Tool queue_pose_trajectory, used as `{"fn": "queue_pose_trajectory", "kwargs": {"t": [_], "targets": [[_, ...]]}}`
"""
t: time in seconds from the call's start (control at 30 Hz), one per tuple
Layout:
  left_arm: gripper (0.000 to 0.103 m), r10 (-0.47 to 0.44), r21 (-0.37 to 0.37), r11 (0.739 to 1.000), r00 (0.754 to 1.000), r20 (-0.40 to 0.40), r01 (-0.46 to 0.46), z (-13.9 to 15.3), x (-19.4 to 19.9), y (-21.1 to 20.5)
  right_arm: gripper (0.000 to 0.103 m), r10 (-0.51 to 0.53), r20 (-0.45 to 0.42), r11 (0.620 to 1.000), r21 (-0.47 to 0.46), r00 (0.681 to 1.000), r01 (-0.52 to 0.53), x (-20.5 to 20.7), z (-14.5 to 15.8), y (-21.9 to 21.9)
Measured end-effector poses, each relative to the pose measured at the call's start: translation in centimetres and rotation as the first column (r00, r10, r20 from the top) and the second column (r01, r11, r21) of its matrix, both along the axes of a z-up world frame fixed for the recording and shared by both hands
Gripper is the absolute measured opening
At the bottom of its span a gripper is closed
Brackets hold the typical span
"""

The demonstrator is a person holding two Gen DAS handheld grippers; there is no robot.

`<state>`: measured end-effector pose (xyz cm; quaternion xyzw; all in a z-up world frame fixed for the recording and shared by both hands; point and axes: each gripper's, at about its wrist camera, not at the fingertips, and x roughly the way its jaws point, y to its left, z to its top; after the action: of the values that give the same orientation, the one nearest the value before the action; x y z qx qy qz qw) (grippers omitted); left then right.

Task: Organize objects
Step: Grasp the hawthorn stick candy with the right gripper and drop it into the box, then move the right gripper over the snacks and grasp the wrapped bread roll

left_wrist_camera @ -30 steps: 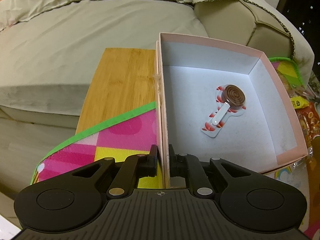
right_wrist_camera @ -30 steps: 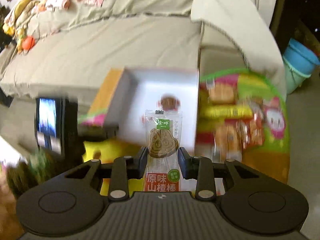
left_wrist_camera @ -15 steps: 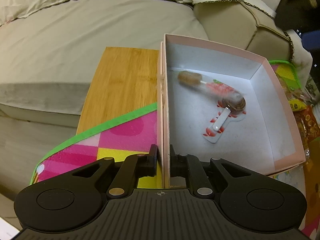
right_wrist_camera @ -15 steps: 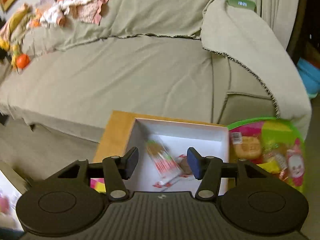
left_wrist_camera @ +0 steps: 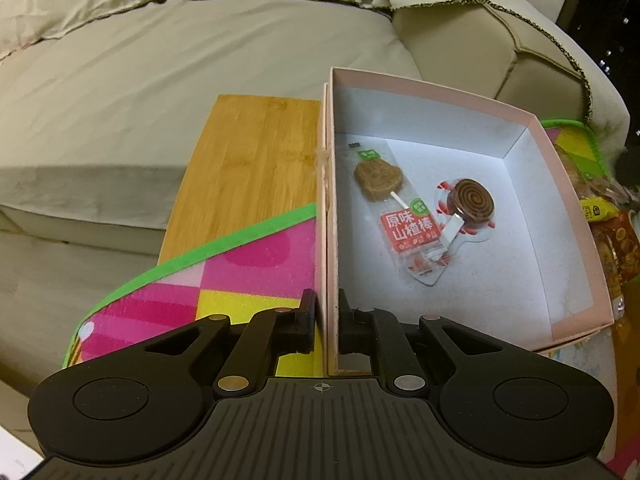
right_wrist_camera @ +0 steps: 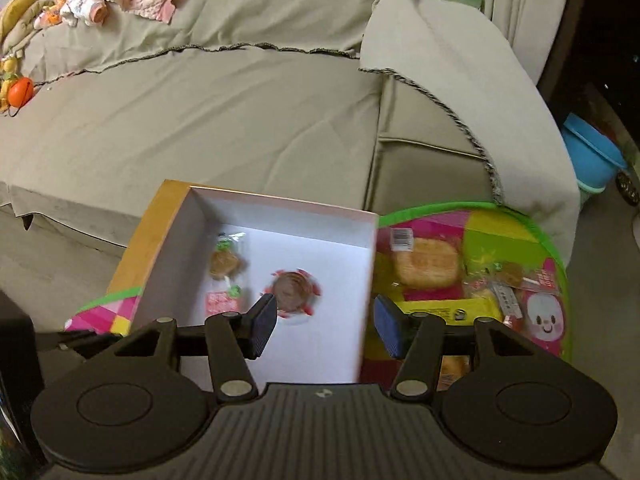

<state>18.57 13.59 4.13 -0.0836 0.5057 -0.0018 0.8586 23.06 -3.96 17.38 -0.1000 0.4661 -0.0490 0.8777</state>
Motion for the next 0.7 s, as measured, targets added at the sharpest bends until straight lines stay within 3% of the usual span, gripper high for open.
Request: {"fn": "queue_pose_trajectory", "kwargs": {"t": [0.13, 0.23, 0.4, 0.6, 0.7], "targets": [[0.01, 0.018, 0.01, 1.0, 1.0, 0.001, -0.018, 0.3, -0.1, -0.2, 0.057, 0.033, 0.019, 0.997, -0.063, 0.999, -0.032, -3.0, -0.3, -3.6], [0.01, 0.028, 0.016, 0.999, 1.0, 0.0, -0.028, 0.4, -0.2, -0.4, 0.058, 0.053, -0.033, 0.991, -0.124, 0.998, -0.056, -5.1, -2.0, -6.1], [0.01, 0.029, 0.033, 0.999, 1.0, -0.003, -0.029, 0.5, -0.3, -0.6, 0.058, 0.026, -0.127, 0.995, -0.096, 0.992, -0.039, -6.5, -5.1, -9.1], [0.009, 0.036, 0.047, 0.998, 0.999, -0.01, -0.036, 0.7, -0.3, -0.8, 0.06, -0.023, -0.088, 0.999, -0.028, 0.996, 0.021, -3.7, -5.0, -11.6], [0.009, 0.049, 0.044, 0.998, 0.999, -0.009, -0.048, 0.6, -0.2, -0.8, 0.071, -0.077, -0.034, 0.996, -0.046, 0.996, 0.075, -0.8, -4.5, -13.7]]}}
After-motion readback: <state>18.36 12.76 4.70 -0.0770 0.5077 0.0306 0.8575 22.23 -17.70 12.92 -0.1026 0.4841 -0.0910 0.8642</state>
